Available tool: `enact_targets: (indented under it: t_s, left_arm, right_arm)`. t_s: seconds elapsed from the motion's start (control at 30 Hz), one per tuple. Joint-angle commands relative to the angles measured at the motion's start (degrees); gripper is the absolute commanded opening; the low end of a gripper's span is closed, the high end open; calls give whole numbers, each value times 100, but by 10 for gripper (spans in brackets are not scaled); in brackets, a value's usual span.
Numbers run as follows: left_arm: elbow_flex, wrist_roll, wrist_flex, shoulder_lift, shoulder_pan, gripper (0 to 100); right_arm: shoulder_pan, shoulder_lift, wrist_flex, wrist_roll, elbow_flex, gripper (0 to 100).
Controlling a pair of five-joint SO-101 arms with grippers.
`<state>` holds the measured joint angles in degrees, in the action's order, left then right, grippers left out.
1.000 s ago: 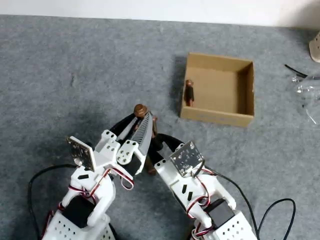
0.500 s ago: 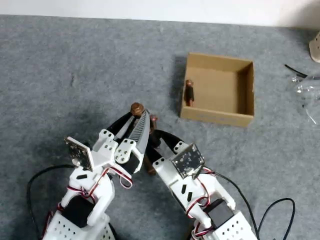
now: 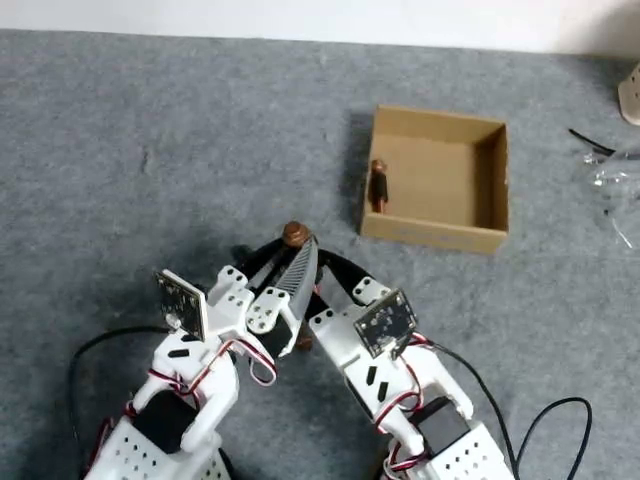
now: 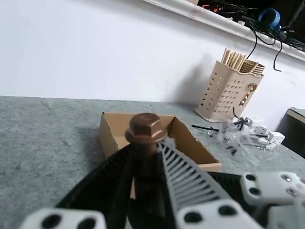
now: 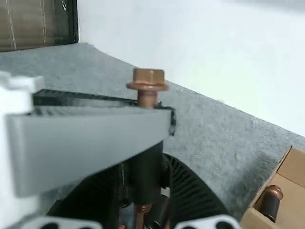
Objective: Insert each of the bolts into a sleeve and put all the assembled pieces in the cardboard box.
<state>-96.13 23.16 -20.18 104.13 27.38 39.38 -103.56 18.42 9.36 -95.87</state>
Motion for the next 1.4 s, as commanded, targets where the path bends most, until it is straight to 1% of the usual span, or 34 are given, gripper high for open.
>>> enact_targets:
  t_s: [0.0, 0.07, 0.23, 0.27, 0.33, 0.43, 0.5, 0.57, 0.63, 0.87, 0.93, 1.0, 1.07, 1.13, 1.2, 1.23, 1.3, 1.37]
  left_arm:
    - [-92, 0, -141, -4, -13, 19]
    - [-92, 0, -149, -4, -13, 72]
    - [-101, 26, -343, -48, 40, 293]
    - [-101, 167, -360, -22, 4, 320]
    - [-75, 492, -378, -4, -110, 341]
    - [-13, 756, -343, -4, -769, 328]
    - [110, 1152, -369, -4, -1253, 314]
    - [189, 1415, -378, -4, -1587, 309]
    - [207, 1495, -369, -4, -1736, 309]
    - [154, 1459, -352, -4, -1780, 309]
    - [145, 1442, -360, -4, -1974, 309]
    - [145, 1319, -343, -4, -2334, 300]
    - [154, 1160, -343, -4, -2624, 246]
    - [180, 897, -343, -4, -2756, 151]
    - [198, 281, -343, -4, -2782, 30]
    - [198, -123, -343, -4, -2774, 0]
    - [198, -721, -343, -4, -2738, 25]
    - [189, -853, -378, -4, -2738, 3]
  right_arm:
    - [-145, -145, -84, 26, -690, 5]
    - [-145, -145, 48, 26, -690, 5]
    - [-154, -145, 154, 26, -690, 5]
    - [-154, -145, 154, 26, -690, 5]
    - [-154, -145, 198, 26, -690, 5]
    - [-154, -145, 338, 26, -690, 5]
    - [-154, -145, 391, 26, -690, 5]
    - [-277, -145, 391, 26, -690, 5]
    - [-453, -145, 382, 26, -690, 5]
    - [-1130, -145, 356, 9, -681, 5]
    - [-1270, -154, 356, 0, -681, 5]
    - [-1376, -154, 356, 0, -673, 5]
    - [-1455, -154, 356, -9, -664, 5]
    - [-1534, -154, 356, -9, -664, 5]
    - [-1640, -154, 356, -9, -664, 5]
    - [-1692, -154, 356, -9, -664, 5]
    - [-1789, -154, 356, -9, -664, 5]
    - [-1886, -154, 356, -9, -664, 5]
